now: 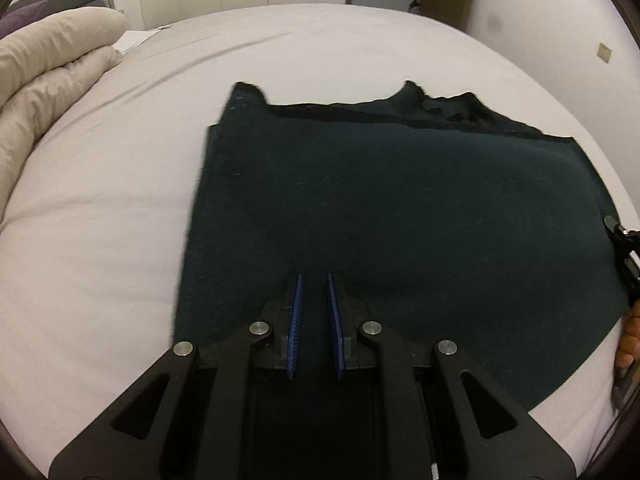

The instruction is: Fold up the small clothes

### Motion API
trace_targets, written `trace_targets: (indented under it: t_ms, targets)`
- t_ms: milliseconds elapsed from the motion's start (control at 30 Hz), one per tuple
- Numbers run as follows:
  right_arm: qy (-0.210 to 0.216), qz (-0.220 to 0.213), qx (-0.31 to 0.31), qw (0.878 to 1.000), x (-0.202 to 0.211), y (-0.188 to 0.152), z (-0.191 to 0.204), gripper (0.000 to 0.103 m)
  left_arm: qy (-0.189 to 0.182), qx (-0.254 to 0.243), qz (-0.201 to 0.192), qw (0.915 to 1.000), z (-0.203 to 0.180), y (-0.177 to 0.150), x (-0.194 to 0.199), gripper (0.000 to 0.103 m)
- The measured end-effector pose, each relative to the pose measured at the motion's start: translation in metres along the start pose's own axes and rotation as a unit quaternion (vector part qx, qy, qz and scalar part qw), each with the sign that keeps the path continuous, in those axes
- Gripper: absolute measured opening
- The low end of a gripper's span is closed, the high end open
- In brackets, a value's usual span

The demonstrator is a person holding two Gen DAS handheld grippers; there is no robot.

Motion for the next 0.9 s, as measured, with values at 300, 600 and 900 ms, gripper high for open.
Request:
trace_targets:
  t_ms: [300,600,900]
  targets:
    - [0.003,-0.002,0.001,1.000,-0.001,0.002,-0.002,0.000,0.034,-0.021,-0.007,0.9992,0.005,-0.005,-0.002,0.014]
    - [0.002,-0.003,0.003,1.000,0.001,0.006,-0.004,0.000,0.030,-0.020,-0.011,0.9993,0.008,-0.007,-0.003,0.014]
    - [-0.004,-0.003,0.006,1.000,0.000,0.013,-0.007,0.000,0.023,-0.022,-0.012,0.9994,0.012,-0.008,0.000,0.014]
Point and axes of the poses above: each gripper's, at about its wrist camera, not at the fingertips, and x roughly against the way its jaws point, z to its left, y to its top, the point moved 6 cm from there along -x, roughly the way its jaws point, and after that the axes turned 3 degrees about -x, right-handed, at the moved point
